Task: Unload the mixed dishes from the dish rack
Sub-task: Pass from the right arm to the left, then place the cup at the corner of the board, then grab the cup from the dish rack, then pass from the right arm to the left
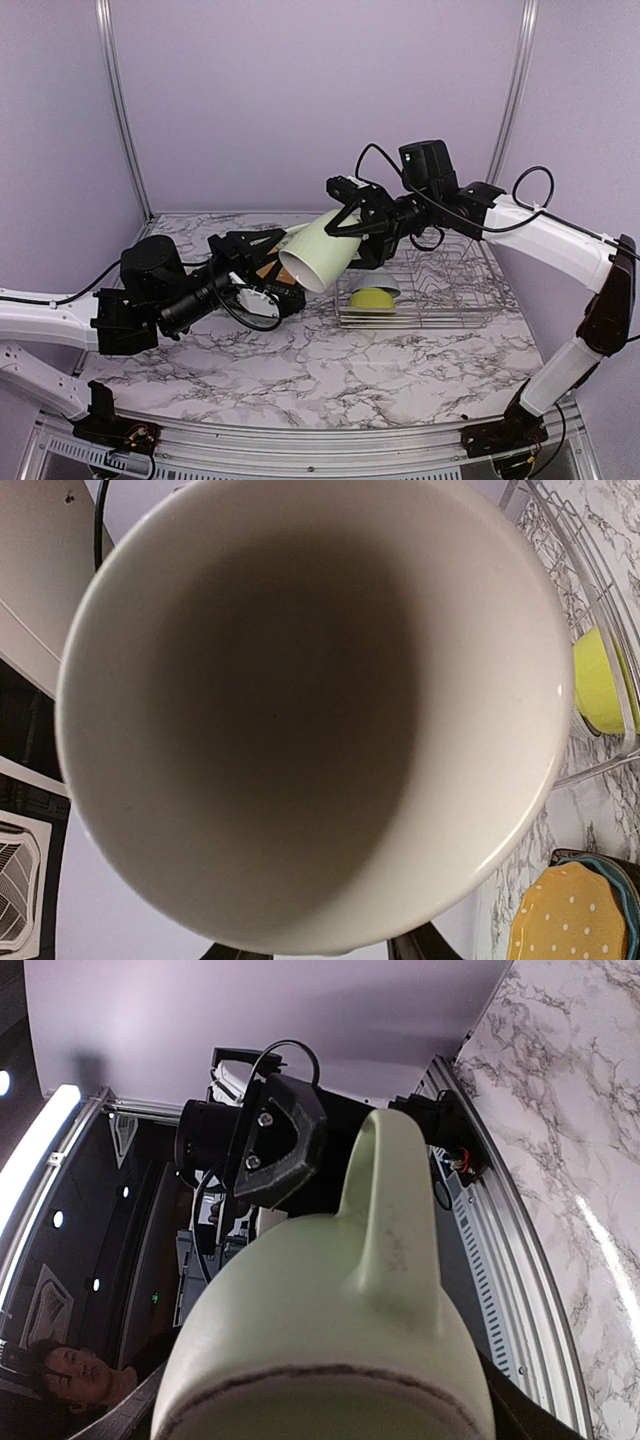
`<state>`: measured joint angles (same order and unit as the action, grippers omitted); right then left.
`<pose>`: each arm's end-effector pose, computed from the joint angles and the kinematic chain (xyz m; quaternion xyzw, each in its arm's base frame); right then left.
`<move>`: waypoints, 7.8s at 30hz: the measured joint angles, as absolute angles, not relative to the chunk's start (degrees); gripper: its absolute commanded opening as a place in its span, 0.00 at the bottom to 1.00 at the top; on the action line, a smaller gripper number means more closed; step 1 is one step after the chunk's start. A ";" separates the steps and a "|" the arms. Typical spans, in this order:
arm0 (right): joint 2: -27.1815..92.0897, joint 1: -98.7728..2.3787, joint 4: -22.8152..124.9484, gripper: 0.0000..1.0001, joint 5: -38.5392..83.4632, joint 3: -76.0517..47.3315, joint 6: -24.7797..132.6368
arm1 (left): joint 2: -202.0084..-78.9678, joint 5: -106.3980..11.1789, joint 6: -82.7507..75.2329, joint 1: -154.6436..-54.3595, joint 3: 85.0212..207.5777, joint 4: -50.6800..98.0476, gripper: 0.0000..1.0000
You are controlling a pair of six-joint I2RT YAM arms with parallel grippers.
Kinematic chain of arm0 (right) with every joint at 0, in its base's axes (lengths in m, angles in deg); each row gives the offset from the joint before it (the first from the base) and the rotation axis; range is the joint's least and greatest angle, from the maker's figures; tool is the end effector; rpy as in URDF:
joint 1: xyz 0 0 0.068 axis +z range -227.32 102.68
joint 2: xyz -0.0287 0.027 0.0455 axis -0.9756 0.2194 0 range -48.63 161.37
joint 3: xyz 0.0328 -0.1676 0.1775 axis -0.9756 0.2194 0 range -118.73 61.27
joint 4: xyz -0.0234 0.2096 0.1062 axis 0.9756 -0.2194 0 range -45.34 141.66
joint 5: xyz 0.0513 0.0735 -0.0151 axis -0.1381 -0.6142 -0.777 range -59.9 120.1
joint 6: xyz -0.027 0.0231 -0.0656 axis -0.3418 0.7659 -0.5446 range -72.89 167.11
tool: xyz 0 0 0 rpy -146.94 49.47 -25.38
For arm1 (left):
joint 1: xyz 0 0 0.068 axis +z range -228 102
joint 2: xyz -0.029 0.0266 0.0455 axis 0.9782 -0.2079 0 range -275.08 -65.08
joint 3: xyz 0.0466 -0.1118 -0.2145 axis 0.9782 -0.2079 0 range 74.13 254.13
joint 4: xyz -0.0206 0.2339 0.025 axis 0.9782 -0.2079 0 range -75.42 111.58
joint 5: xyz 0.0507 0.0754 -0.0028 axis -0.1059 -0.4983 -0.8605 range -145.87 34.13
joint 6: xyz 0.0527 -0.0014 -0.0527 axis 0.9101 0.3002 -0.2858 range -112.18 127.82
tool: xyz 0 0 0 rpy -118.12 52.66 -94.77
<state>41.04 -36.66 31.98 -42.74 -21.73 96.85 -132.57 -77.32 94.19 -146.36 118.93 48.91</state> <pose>0.2073 0.2571 0.3433 0.2581 -0.7063 -0.6565 0.0589 0.1264 -0.2568 0.3141 0.6199 0.2793 0.2377 0.6937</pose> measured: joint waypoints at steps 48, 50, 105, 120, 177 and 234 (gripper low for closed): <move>46.75 -58.87 16.22 0.98 -31.06 -39.61 81.53 | -131.60 -77.80 54.61 -133.01 129.61 24.59 0.00; 47.95 -60.29 13.69 0.98 -28.92 -42.84 78.73 | -131.60 -78.66 49.03 -129.79 130.73 23.45 0.00; 48.60 -67.39 12.33 0.98 -1.51 -42.95 54.80 | -187.78 -56.67 -3.60 -86.19 176.43 -25.84 0.00; 48.63 -67.39 12.61 0.98 -2.47 -42.47 54.80 | -190.20 -54.57 -3.71 -86.08 178.70 -25.82 0.25; 71.71 -45.25 -4.15 0.87 20.41 -49.29 49.16 | -160.45 -58.31 -4.41 -85.93 166.20 -19.28 0.99; 56.60 -49.95 3.85 0.43 0.17 -55.52 59.74 | -130.60 -42.61 -4.32 -87.35 130.69 15.36 0.99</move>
<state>56.60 -49.95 3.85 0.17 -55.52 59.74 -130.60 -42.61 -4.32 -87.35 130.69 15.36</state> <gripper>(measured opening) 0.656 0.989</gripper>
